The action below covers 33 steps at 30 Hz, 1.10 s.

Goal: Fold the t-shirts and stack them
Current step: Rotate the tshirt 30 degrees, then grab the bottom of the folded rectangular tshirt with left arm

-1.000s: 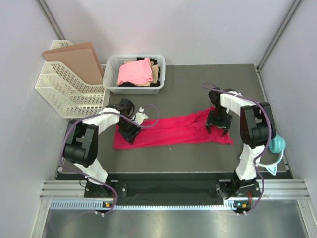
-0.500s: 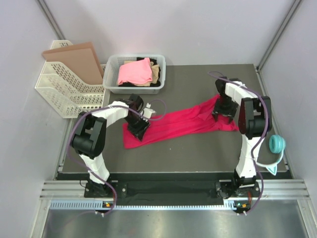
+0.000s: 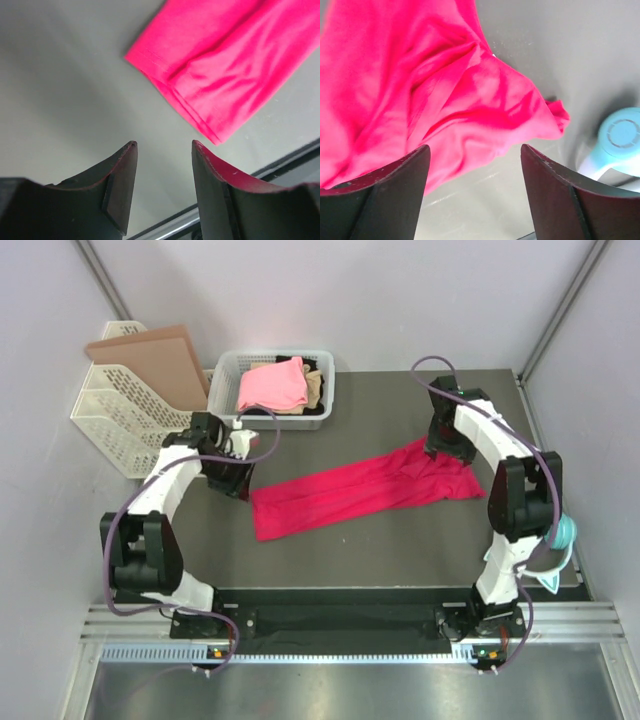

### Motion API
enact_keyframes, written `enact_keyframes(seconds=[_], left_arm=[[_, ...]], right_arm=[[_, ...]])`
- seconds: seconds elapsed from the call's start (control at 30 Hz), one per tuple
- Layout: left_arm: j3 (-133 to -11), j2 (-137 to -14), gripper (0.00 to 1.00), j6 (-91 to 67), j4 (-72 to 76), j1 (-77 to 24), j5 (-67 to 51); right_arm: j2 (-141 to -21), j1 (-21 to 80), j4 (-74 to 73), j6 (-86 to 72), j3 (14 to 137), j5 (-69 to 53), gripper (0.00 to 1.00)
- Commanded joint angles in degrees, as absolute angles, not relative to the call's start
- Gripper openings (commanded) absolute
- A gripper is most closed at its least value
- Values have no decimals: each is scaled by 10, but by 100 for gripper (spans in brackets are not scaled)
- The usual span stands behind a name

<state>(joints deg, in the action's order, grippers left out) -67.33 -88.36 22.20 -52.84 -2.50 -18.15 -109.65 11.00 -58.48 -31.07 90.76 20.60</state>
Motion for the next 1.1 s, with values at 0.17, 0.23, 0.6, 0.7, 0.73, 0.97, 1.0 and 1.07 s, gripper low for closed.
enact_keyframes(seconds=[0.17, 0.23, 0.6, 0.7, 0.73, 0.97, 1.0, 1.07], left_arm=[[-646, -949, 49, 152, -548, -34, -264], [-647, -966, 49, 140, -544, -33, -266], [-623, -983, 50, 78, -483, -33, -246], [-628, -993, 50, 75, -481, -31, -244], [-629, -996, 50, 71, -477, -29, -243], [-632, -1018, 51, 59, -447, -22, -229], [-633, -1021, 51, 59, -446, -21, -227], [-628, -1026, 51, 56, -432, -19, -223]], right_arm=[[-977, 178, -603, -319, 891, 285, 75], [-957, 186, -601, -322, 869, 286, 75], [-857, 217, -605, -320, 816, 280, 75], [-841, 221, -608, -320, 809, 276, 75], [-832, 222, -607, -319, 803, 273, 75], [-808, 230, -611, -317, 778, 266, 75], [-806, 231, -612, -317, 776, 266, 75], [-797, 232, -614, -317, 775, 266, 75]])
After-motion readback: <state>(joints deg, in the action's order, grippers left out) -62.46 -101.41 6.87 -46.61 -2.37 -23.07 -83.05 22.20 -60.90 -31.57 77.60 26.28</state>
